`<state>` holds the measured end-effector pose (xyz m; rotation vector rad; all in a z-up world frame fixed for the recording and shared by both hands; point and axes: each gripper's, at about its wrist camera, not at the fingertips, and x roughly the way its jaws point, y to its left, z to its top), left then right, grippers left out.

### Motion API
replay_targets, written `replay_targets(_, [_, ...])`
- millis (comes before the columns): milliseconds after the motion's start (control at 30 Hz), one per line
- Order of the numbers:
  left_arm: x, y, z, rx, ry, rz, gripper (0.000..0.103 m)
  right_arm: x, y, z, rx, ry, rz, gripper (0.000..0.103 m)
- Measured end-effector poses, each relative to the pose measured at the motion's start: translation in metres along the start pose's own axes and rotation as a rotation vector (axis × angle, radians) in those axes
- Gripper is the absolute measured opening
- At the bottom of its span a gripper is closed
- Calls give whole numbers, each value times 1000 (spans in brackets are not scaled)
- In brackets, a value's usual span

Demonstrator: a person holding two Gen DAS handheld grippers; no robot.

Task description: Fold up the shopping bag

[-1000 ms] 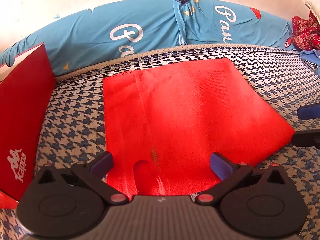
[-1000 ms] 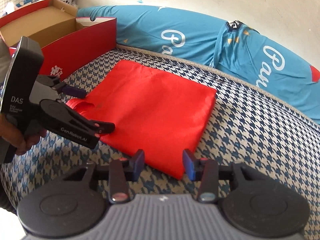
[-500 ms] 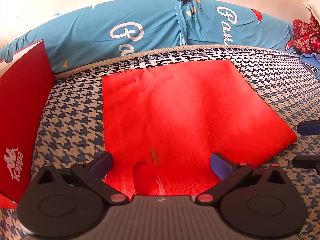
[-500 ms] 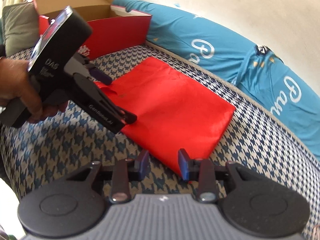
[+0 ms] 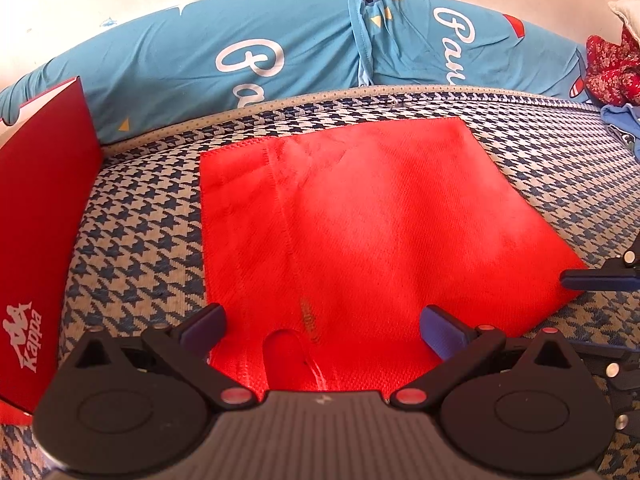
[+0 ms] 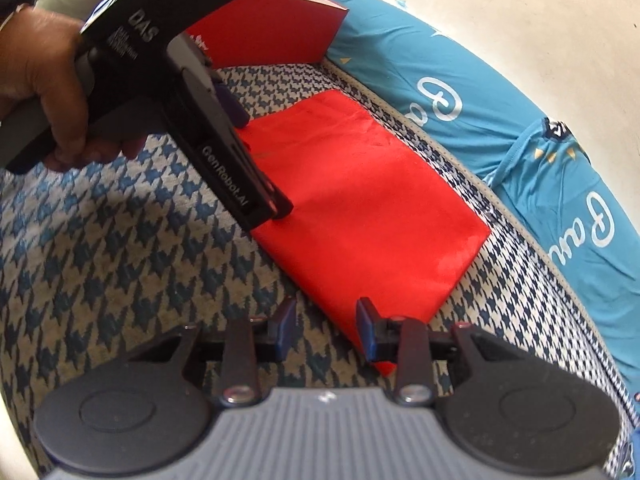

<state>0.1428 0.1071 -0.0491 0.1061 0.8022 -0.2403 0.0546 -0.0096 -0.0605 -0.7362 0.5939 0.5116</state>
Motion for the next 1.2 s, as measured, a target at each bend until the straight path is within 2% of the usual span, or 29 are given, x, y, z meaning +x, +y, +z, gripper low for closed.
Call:
replay_targets(333, [2,0,1,-2,6,0,103,14,12,6,-78,-36,-57,30])
replay_targets(500, [3,0,2,-6,9,3,103,17,8,10,-41,-42,-47,30])
replay_targets(700, [3,0,2,-1,13,2,103,21,5,14,-15,-44,-16,21])
replay_targets(900, [-2,-2,-2,21,9,-17,103,20,-15,17,106,-30,73,13])
replay_targets(1200, [-15,-13,-11,47,23,-35,103,2,-13,9,123,-25,131,10])
